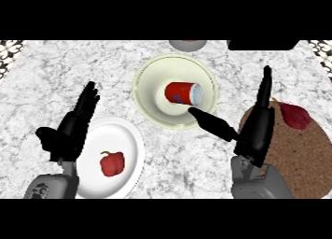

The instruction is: Pick the can from the placemat and place it in the bowl

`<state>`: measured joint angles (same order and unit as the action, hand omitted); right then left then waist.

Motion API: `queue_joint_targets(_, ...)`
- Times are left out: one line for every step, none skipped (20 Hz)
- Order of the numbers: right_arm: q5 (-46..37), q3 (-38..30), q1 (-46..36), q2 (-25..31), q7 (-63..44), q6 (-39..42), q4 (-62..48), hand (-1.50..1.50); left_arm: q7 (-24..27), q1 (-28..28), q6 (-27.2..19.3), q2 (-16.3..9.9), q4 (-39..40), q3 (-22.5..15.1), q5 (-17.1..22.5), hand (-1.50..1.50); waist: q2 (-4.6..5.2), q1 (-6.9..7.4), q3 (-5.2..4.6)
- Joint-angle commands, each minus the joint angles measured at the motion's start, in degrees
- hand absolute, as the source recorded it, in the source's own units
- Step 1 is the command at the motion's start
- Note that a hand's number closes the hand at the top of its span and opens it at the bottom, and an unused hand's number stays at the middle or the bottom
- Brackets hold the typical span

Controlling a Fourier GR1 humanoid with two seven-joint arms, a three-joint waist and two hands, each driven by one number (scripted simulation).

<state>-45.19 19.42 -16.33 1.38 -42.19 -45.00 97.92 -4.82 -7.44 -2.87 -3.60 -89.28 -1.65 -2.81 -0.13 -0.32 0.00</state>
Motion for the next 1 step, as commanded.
queue_joint_targets(-3.2, 2.1, 4.6, -1.3, -0.5, 2.1, 4.7, -1.50, 0.3, -1.2, -1.1, 1.6, 1.6, -1.1, -1.6, 0.00, 0.08, 0.19, -0.01)
